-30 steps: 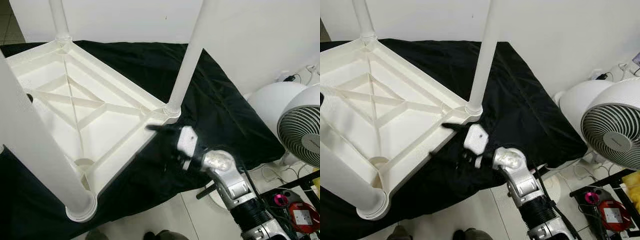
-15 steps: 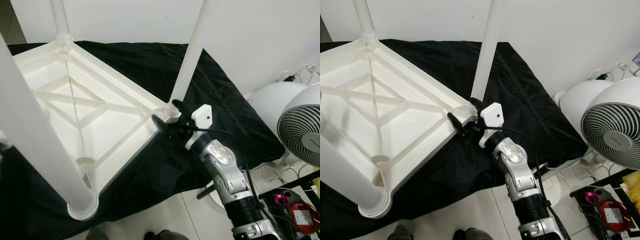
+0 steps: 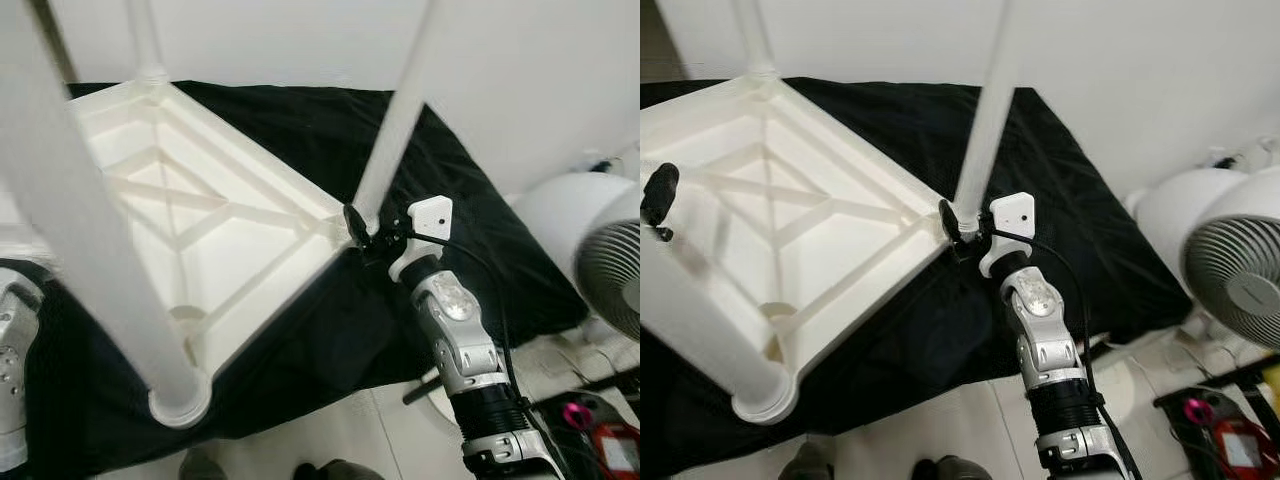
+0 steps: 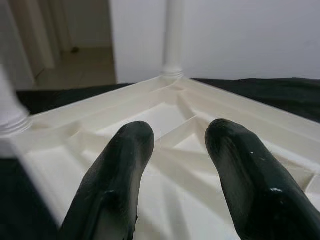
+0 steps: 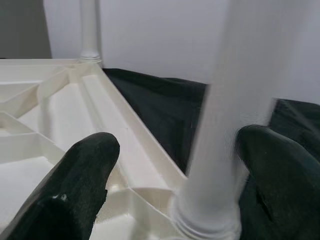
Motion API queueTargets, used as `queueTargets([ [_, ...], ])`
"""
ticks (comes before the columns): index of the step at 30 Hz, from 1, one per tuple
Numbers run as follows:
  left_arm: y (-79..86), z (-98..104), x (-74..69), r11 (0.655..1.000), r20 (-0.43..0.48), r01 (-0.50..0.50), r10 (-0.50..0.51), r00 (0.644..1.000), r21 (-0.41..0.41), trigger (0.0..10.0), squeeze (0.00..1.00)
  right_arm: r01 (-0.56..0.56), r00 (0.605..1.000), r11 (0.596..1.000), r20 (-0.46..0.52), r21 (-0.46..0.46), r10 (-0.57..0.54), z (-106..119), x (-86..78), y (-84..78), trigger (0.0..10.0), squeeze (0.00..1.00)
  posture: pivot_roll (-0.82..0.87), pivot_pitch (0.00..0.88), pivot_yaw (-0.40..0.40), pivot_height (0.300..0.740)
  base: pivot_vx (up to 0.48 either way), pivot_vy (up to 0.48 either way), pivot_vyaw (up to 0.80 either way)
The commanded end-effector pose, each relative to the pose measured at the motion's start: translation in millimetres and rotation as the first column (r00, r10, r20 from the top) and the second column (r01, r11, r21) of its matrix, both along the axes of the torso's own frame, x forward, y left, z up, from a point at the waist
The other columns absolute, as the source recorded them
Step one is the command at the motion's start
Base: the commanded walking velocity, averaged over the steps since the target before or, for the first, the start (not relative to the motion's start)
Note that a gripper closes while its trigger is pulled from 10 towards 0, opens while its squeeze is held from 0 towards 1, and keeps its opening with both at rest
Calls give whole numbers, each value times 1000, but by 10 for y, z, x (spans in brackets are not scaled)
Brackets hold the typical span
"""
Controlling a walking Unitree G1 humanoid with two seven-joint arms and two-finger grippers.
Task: Building children table
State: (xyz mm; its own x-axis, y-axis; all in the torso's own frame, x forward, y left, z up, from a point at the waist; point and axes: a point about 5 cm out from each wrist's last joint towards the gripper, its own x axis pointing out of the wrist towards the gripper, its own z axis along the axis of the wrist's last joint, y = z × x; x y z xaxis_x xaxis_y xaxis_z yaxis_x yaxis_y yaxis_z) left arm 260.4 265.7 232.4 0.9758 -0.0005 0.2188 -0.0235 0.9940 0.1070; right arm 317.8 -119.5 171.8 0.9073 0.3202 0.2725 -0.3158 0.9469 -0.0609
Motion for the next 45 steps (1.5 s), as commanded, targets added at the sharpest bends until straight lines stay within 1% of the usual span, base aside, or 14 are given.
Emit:
queueTargets([
  [1,37,-14,19,990,16,-136,137,991,-25,10000,0,13,1000,1000,-24,-21,-13,-37,20,-26,10000,0,92,44,-95,740,0,0,744],
  [8,14,-14,55,990,26,-137,138,990,-24,10000,0,32,999,999,-31,-40,-33,-51,39,-24,10000,0,95,33,-99,740,0,0,747],
  [17,14,-15,59,991,27,-135,136,990,-23,10000,0,34,999,998,-31,-46,-35,-56,43,-28,10000,0,95,33,-99,740,0,0,750],
  [18,12,-27,78,992,24,-122,122,992,4,10000,0,26,999,998,-40,-61,-29,-93,32,-4,10000,0,92,38,-106,740,0,0,756],
  [19,14,-34,87,993,22,-115,115,993,14,10000,0,17,999,997,-45,-70,-20,-115,22,18,10000,0,92,38,-106,740,0,0,756],
  [22,43,-62,98,994,14,-110,110,994,17,10000,0,6,999,997,-53,-79,-10,-148,3,58,10000,0,90,45,-111,740,0,0,773],
  [34,72,-133,135,991,8,-130,130,991,43,10000,0,15,998,996,-59,-86,-20,-146,28,45,10000,0,76,63,-132,740,0,0,796],
  [40,57,-226,180,990,-4,-138,138,990,-1,10000,0,11,998,995,-66,-100,-17,-147,59,45,10000,0,65,72,-150,740,0,0,667],
  [42,59,-245,186,989,-10,-145,145,989,-16,10000,0,11,997,994,-68,-104,-18,-150,62,45,10000,0,65,72,-150,740,0,0,0],
  [43,42,-288,195,989,-24,-145,144,989,-26,10000,0,9,997,994,-70,-106,-16,-152,62,51,10000,0,61,76,-153,740,0,0,0],
  [45,42,-288,195,989,-24,-145,144,989,-26,10000,0,9,997,994,-70,-106,-16,-152,62,51,10000,0,61,76,-153,740,0,0,0],
])
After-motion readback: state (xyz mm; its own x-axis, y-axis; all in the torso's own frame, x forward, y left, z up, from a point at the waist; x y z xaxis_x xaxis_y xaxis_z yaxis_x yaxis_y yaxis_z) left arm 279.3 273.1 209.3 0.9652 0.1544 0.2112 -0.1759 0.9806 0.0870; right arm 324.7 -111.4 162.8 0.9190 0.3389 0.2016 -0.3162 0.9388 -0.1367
